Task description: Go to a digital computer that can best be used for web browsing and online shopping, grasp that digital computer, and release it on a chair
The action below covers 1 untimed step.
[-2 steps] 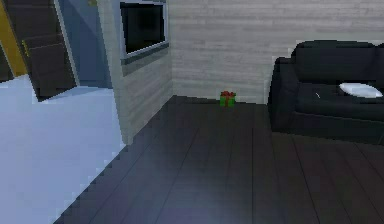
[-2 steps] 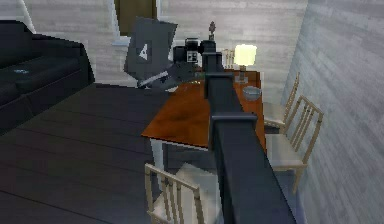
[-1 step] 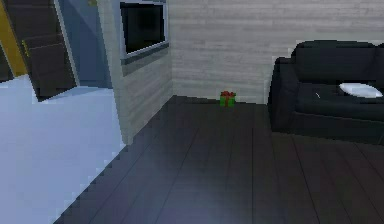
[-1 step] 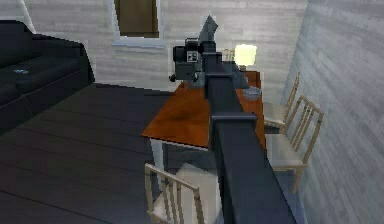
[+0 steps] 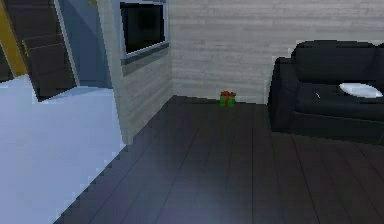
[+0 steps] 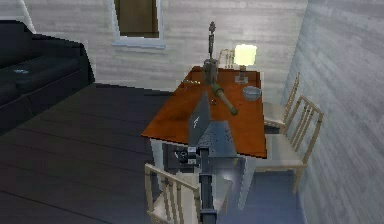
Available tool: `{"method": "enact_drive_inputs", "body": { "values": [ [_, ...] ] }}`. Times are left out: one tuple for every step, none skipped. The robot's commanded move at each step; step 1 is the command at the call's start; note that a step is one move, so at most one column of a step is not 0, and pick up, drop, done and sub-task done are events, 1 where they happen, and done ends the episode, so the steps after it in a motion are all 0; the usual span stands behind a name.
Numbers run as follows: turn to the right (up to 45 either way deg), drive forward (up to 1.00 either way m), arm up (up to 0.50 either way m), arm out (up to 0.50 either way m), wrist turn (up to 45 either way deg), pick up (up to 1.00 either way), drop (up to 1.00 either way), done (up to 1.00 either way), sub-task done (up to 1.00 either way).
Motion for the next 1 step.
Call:
{"method": "enact_drive_inputs", "body": {
  "values": [
    [0.0, 0.0, -0.32, 0.0, 0.0, 0.0, 0.0, 0.0, 0.0]
  ]
}}
